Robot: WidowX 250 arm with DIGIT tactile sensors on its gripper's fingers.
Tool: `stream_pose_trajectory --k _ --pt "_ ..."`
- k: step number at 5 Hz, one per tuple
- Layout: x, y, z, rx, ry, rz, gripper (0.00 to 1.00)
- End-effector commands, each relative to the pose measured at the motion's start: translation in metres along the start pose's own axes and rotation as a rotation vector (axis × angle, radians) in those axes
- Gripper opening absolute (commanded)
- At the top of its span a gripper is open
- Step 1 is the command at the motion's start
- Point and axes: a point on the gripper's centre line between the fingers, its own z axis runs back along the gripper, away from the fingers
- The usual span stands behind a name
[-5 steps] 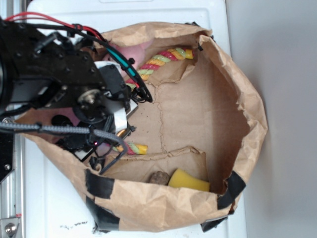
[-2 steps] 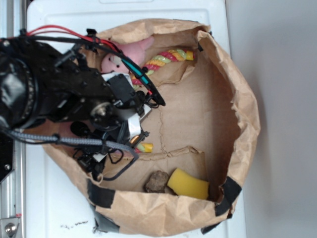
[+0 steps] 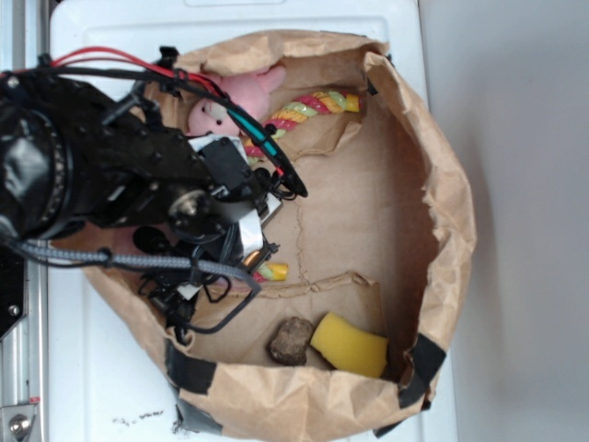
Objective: Grab the multicolored rope.
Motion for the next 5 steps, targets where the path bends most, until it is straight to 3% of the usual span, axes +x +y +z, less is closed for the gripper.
stream_pose_trajectory --k 1,3,4,5 --pt "-0.007 0.0 0.015 -0.048 0.031 -0.036 0.0" --pt "-0.012 0.011 0.051 -0.051 -0.008 0.119 0.0" --pt "-0.013 0.017 0.074 -0.04 -0.072 0.225 0.0" --pt "-0.012 0.022 0.088 -0.04 -0.071 0.318 0.0"
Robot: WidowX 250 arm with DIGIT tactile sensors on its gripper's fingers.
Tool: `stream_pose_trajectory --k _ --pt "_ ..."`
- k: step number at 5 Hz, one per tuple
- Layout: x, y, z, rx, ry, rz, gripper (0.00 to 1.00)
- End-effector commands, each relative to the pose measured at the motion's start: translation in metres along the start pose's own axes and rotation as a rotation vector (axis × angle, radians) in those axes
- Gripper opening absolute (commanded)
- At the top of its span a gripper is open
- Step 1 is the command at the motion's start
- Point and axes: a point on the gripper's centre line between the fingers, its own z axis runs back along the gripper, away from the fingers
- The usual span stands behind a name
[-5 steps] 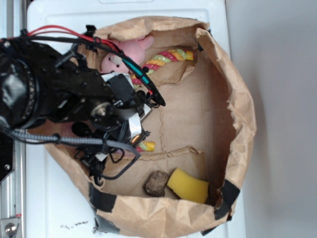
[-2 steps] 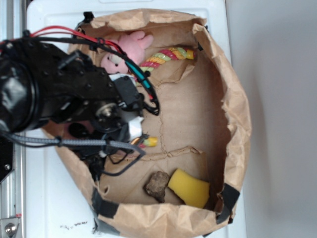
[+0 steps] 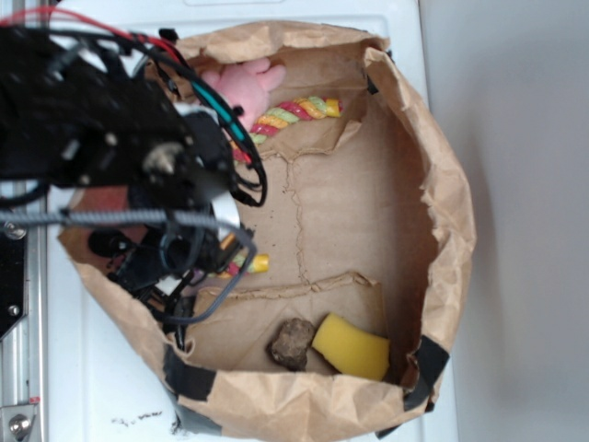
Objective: Grab the multicolored rope.
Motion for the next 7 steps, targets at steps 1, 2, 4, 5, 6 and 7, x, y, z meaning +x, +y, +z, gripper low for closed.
stream_pose_trajectory --k 1,2,4,5,6,7 --pt "0.012 0.012 0.041 0.055 0.018 0.284 0.0" --pt "0.023 0.009 0.048 0.072 0.023 0.37 0.0" --pt "0.057 0.007 0.06 0.25 0.039 0.479 0.0" --pt "0.065 0.006 0.064 0.281 0.038 0.478 0.0" --pt "0.074 0.006 0.072 0.283 0.032 0.502 0.0" --pt "0.076 0.01 0.077 0.288 0.027 0.522 0.0"
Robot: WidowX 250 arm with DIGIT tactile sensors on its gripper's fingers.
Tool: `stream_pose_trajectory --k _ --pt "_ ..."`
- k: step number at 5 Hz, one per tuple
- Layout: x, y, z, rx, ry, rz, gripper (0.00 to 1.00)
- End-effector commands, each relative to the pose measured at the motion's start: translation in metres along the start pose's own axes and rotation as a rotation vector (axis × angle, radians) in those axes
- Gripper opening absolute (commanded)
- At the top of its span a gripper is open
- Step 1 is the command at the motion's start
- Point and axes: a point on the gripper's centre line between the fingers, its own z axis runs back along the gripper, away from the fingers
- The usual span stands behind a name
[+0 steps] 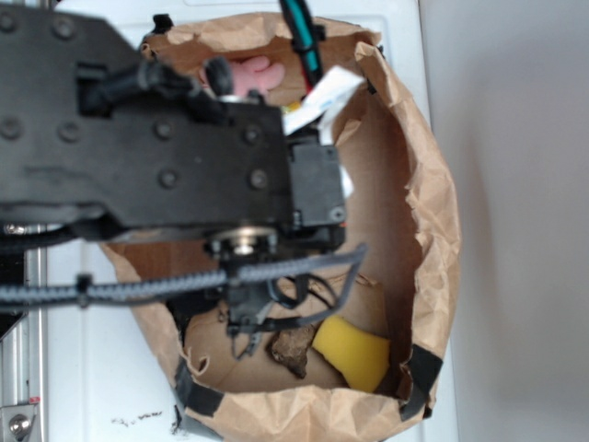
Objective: Grab the multicolored rope.
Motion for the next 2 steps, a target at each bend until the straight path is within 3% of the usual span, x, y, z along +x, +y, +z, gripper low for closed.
stream_pose_trajectory --k 1,2 --pt "0.0127 -0.0006 0.0197 0.018 -0.054 -0.001 0.0" --pt "0.0131 -0.0004 0.0118 0.021 -0.046 -0.012 0.0"
